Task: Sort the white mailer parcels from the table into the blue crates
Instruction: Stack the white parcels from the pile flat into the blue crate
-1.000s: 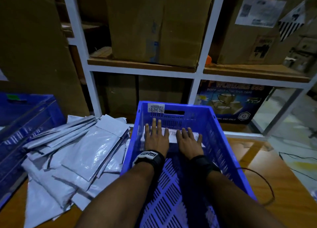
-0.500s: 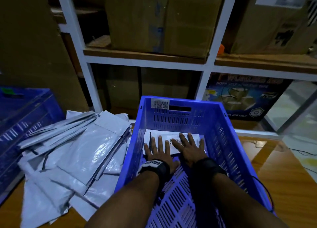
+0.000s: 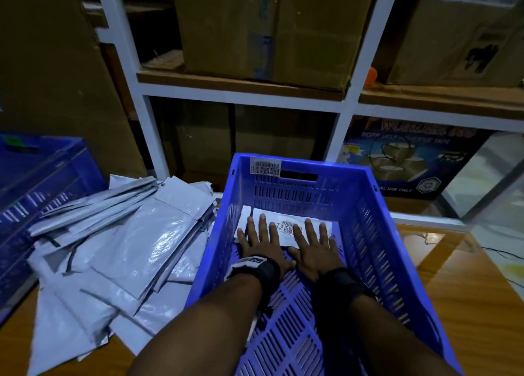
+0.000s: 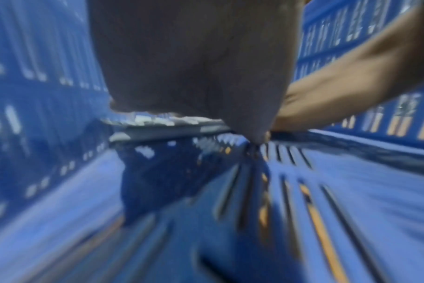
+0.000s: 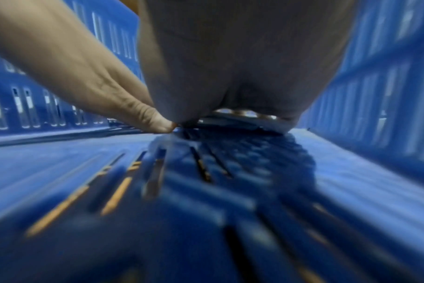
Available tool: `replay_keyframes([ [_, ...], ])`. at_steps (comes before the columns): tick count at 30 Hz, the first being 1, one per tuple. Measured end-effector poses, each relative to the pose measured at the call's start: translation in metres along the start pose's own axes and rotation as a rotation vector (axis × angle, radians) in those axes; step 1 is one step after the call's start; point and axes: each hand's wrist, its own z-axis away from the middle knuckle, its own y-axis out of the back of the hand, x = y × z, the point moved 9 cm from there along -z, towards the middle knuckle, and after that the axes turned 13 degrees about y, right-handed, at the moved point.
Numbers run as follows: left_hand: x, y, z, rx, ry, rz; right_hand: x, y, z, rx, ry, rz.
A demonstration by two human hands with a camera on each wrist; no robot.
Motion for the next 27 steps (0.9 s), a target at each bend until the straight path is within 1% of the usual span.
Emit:
replay_keyframes([
  [4,-0.002,-0.012,0.000,-0.047,0.010,0.034,-0.003,0.004,-0.008,0.001,0.058,0.058],
  [7,-0.003,-0.010,-0.001,-0.021,0.005,0.002,-0.002,0.004,-0.010,-0.040,0.095,0.081],
  [11,-0.001,-0.006,-0.001,0.009,-0.025,-0.032,0.003,0.011,-0.007,-0.047,0.079,0.063],
  [14,-0.002,-0.008,-0.002,-0.004,-0.029,-0.006,-0.003,0.017,-0.007,-0.075,0.073,0.052],
  [16,-0.002,-0.012,-0.002,-0.021,-0.029,0.029,-0.011,0.028,-0.007,-0.016,0.068,0.049],
  [18,-0.003,-0.014,-0.003,-0.028,-0.025,0.037,-0.020,0.038,-0.009,0.105,0.066,0.036],
  [20,-0.004,-0.015,-0.003,-0.026,-0.012,0.031,-0.028,0.038,-0.008,0.167,0.061,-0.041],
  [22,-0.004,-0.015,-0.004,-0.010,-0.003,0.029,-0.029,0.024,-0.008,0.132,0.035,-0.131],
  [24,-0.005,-0.015,-0.005,0.015,-0.008,0.053,-0.023,0.012,-0.007,0.083,0.011,-0.122],
  [27,-0.006,-0.019,-0.007,0.034,-0.037,0.066,-0.011,0.004,-0.006,0.065,-0.032,-0.124],
])
